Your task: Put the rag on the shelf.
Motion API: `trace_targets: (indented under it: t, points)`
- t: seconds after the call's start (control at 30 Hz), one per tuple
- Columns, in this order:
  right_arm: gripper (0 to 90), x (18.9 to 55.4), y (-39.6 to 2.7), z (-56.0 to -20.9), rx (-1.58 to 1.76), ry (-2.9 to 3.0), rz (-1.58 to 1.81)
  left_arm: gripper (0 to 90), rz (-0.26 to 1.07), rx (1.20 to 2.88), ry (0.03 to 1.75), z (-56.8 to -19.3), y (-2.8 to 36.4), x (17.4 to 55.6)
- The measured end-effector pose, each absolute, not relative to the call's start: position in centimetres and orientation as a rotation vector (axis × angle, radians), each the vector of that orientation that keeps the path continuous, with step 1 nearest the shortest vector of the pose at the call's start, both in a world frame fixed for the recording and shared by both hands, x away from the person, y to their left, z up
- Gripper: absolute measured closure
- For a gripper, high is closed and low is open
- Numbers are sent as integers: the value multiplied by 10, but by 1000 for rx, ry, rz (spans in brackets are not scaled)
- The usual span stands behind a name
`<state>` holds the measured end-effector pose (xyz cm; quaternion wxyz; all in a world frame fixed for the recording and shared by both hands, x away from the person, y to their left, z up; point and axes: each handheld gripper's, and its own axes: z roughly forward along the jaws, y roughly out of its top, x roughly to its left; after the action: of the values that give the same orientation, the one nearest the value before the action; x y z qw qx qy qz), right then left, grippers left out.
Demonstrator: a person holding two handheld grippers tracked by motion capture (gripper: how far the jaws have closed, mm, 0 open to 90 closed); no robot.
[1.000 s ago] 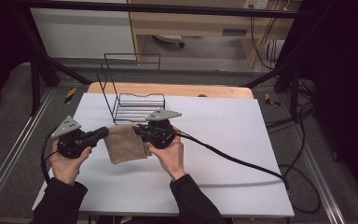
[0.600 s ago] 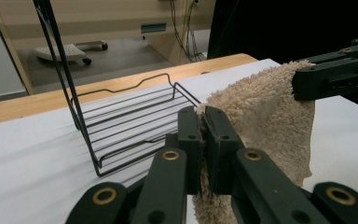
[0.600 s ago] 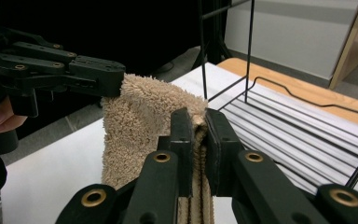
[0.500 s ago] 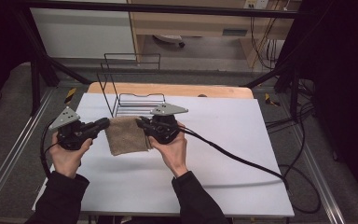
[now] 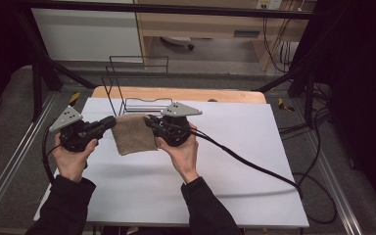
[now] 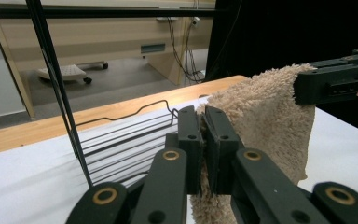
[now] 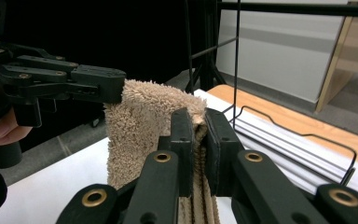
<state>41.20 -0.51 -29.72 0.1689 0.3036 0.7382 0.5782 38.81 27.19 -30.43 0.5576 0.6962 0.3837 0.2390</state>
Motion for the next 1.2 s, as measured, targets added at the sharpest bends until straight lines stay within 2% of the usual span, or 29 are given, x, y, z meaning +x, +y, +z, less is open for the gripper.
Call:
trace_targets:
  t: [1.2]
  points:
    - [832,423,-6,-253,808,1926,1708,859,623,1527,841,-255,271,408]
